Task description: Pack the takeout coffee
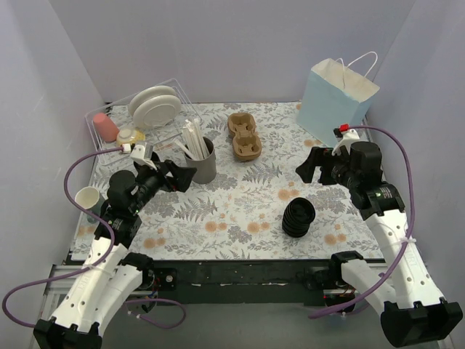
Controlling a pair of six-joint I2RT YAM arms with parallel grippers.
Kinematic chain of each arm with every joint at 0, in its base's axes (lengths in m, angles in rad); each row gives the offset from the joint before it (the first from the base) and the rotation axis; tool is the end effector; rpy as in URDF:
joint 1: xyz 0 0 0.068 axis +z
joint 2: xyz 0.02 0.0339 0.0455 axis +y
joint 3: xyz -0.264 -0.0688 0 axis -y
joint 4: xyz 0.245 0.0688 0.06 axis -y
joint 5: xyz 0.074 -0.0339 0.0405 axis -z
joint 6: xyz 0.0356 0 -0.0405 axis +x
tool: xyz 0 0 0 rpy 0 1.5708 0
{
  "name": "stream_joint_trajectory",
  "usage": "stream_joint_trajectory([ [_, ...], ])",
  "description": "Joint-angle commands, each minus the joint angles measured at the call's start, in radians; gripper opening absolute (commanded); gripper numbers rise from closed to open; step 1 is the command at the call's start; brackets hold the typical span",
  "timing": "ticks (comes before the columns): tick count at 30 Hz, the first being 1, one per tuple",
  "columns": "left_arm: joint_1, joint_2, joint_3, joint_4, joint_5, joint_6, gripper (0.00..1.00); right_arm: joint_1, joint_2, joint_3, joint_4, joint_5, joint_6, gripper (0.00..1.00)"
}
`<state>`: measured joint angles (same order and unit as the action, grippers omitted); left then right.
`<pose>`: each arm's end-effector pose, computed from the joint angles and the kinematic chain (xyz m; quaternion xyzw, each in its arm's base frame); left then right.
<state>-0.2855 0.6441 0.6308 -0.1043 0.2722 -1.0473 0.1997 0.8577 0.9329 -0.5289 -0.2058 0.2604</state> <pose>0.1530 -0.0549 0.3161 -0.1916 0.7210 -0.4866 0.4547 0.1798 0.0438 0.3437 -0.0288 0.8448 0.2050 0.4934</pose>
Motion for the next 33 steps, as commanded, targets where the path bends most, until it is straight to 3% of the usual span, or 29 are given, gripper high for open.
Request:
stream_joint_trajectory([
  [1,-0.001,-0.012,0.024,-0.009,-0.053,0.009,0.98,0.003,-0.02,0.052,0.007,-0.015,0.01,0.99],
  [6,-0.001,0.031,0.049,-0.047,-0.149,0.004,0.98,0.003,-0.023,0.052,-0.016,-0.041,0.005,0.99],
  [14,-0.001,0.224,0.23,-0.369,-0.619,-0.134,0.98,0.004,-0.066,0.058,-0.049,-0.113,0.007,0.97],
  [17,0.0,0.356,0.331,-0.484,-0.726,-0.187,0.88,0.004,-0.097,0.041,-0.025,-0.162,0.017,0.95],
  [20,0.009,0.463,0.395,-0.553,-0.812,-0.233,0.85,0.003,-0.124,0.034,-0.016,-0.182,0.037,0.94],
  [25,0.054,0.522,0.454,-0.558,-0.863,-0.253,0.68,0.003,-0.152,0.037,-0.033,-0.187,0.02,0.92],
  [29,0.117,0.558,0.483,-0.589,-0.901,-0.258,0.68,0.003,-0.177,0.024,-0.028,-0.202,0.0,0.91],
  [33,0.212,0.575,0.451,-0.545,-0.841,-0.232,0.63,0.004,-0.204,0.003,0.015,-0.257,-0.001,0.91],
])
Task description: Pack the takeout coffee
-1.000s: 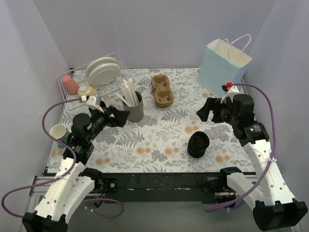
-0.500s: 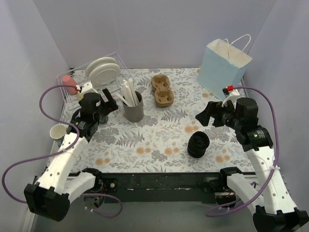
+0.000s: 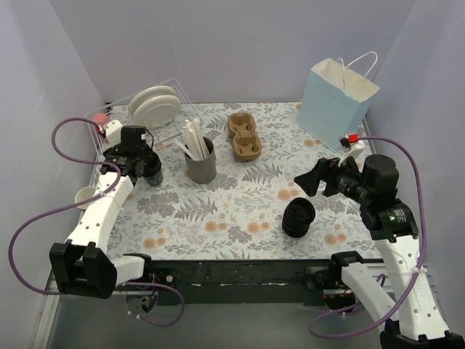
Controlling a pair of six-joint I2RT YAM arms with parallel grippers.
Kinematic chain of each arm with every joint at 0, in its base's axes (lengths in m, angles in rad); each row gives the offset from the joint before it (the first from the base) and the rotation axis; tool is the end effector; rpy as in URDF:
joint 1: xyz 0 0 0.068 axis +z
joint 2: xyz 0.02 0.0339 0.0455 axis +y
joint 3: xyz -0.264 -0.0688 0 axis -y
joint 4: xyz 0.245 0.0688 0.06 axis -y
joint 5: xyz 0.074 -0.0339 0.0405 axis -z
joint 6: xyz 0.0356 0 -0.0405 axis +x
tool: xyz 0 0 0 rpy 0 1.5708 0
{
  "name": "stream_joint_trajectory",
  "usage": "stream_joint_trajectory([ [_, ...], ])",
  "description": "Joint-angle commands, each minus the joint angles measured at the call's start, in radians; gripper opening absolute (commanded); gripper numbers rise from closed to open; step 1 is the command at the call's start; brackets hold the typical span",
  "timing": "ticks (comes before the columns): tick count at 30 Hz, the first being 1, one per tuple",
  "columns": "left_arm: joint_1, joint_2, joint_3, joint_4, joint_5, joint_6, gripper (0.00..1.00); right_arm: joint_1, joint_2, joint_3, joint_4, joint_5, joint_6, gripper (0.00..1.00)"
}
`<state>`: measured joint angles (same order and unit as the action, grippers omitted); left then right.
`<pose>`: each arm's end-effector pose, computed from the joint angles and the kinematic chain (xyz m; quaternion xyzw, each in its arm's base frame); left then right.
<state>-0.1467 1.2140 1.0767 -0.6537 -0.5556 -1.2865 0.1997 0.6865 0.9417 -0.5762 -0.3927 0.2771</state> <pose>0.2520 -0.0183 0.3127 -0.5677 0.6927 -0.0488 0.4422 0.1337 0.0410 0.3670 -0.0833 0.7993 0.2892 0.5202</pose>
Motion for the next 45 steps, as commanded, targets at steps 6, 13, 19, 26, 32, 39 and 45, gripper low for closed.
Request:
stream_joint_trajectory([
  [6,0.091,0.061,-0.003,0.083,0.088,0.046,0.56,0.004,-0.039,-0.007,0.087,-0.104,-0.018,0.88],
  [13,0.099,0.139,-0.004,0.077,0.068,0.046,0.5,0.004,-0.036,-0.004,0.088,-0.11,-0.024,0.82],
  [19,0.104,0.125,-0.03,0.1,0.045,0.065,0.46,0.004,-0.041,-0.014,0.084,-0.106,-0.039,0.79],
  [26,0.107,0.145,-0.049,0.111,0.062,0.073,0.41,0.004,-0.044,-0.017,0.085,-0.11,-0.044,0.76],
  [32,0.107,0.144,-0.05,0.117,0.083,0.084,0.35,0.003,-0.047,-0.021,0.085,-0.109,-0.049,0.74],
  [39,0.107,0.148,-0.041,0.101,0.094,0.095,0.23,0.004,-0.041,-0.026,0.082,-0.103,-0.055,0.74],
  [45,0.107,0.145,-0.041,0.089,0.089,0.105,0.21,0.004,-0.031,-0.03,0.081,-0.09,-0.058,0.73],
])
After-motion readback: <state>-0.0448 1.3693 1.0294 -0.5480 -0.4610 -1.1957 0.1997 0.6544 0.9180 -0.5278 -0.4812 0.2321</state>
